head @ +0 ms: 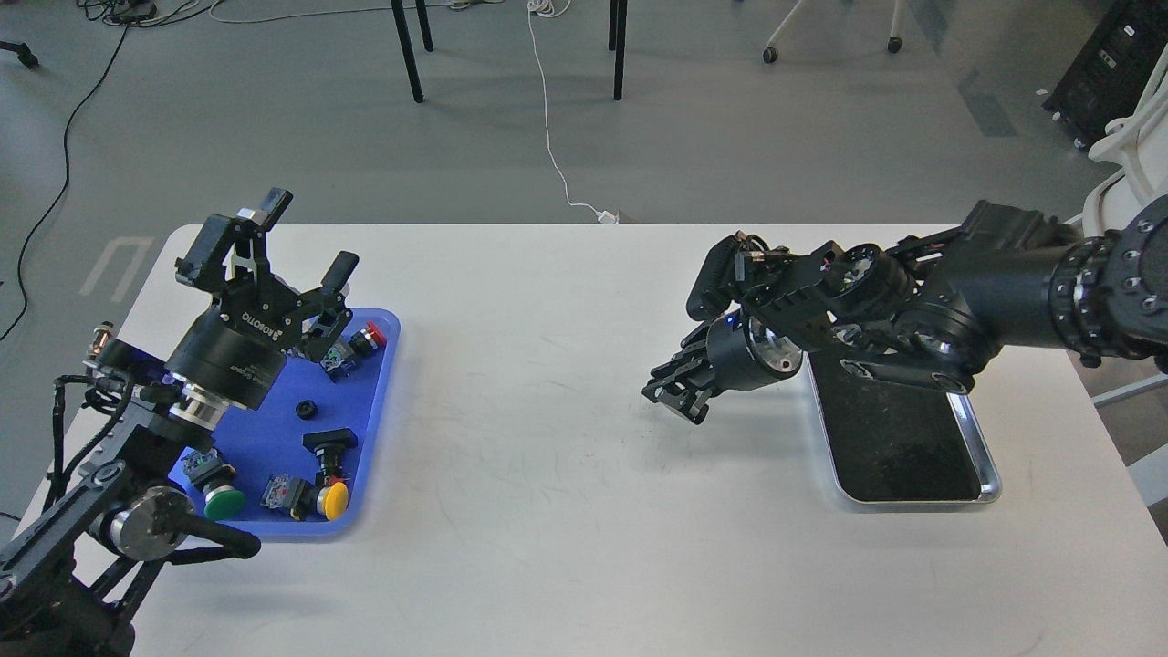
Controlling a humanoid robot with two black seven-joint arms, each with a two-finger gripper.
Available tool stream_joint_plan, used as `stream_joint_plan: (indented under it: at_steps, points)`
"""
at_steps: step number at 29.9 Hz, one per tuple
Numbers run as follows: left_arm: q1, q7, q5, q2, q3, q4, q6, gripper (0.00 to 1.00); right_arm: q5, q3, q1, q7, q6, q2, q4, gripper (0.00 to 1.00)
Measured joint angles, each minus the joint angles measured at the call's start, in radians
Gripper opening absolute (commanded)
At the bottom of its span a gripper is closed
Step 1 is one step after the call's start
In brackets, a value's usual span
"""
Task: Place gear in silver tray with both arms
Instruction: 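Carry the gear into the silver tray and open the right gripper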
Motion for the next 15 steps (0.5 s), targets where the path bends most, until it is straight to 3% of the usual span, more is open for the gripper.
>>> stream_joint_plan:
  at_steps: [9, 15]
  points:
    - [0.000, 0.000, -0.001, -0.005, 0.005, 0.000, -0.003, 0.98, -0.024, 0.002, 0.014, 0.000, 0.003, -0.304, 0.053, 0.16]
    - [-0.008, 0.000, 0.002, -0.008, 0.005, 0.002, -0.001, 0.98, -0.031, -0.018, -0.055, 0.000, 0.012, -0.405, -0.009, 0.17]
